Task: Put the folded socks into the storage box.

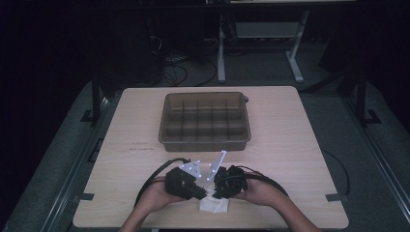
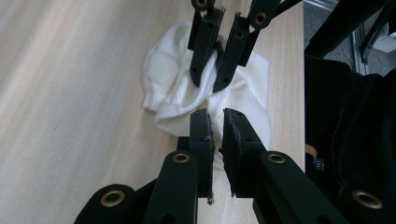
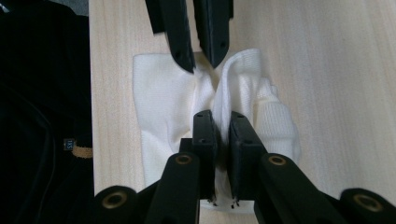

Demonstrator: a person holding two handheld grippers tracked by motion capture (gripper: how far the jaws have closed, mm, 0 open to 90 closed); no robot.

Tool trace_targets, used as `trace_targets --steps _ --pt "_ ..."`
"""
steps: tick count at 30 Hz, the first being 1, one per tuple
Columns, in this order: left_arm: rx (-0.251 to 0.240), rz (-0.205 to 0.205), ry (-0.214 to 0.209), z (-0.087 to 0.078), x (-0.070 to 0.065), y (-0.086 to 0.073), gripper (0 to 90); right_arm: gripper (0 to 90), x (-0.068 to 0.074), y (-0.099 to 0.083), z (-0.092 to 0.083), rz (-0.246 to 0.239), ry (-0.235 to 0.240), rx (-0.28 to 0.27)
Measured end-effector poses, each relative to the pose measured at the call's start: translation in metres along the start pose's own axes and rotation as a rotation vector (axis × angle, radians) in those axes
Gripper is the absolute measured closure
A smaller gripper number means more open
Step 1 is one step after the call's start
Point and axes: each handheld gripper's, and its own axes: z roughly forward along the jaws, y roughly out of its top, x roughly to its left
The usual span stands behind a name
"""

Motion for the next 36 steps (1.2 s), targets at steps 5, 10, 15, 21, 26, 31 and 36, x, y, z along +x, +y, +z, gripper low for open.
trace_targets --steps 5,10,15,21,26,31,36 --pt "0.011 -0.004 0.006 0.006 -0.001 0.001 83.3 74.8 0.003 -0.002 -0.005 0.005 -0.004 -0.011" --pt "0.016 -0.005 0.010 0.007 -0.001 0.002 86.8 64.3 0.007 -0.005 -0.010 -0.007 -0.017 -0.018" --pt "0.020 -0.006 0.012 0.009 -0.001 0.004 87.4 60.1 0.008 -0.008 -0.019 -0.003 -0.031 -0.037" --pt "0.020 -0.010 0.012 0.010 0.000 0.004 88.0 63.6 0.003 -0.011 -0.029 0.019 -0.070 -0.061" --pt "0.026 -0.005 0.010 0.011 0.001 0.005 88.7 79.8 -0.002 -0.012 -0.026 0.037 -0.110 -0.045" --pt "0.026 0.008 0.014 0.010 0.000 0.006 90.0 84.6 -0.007 -0.012 -0.016 0.049 -0.109 -0.021" --pt "-0.013 0.000 0.025 0.004 0.000 0.007 90.0 85.0 -0.008 -0.012 -0.012 0.055 -0.090 -0.009"
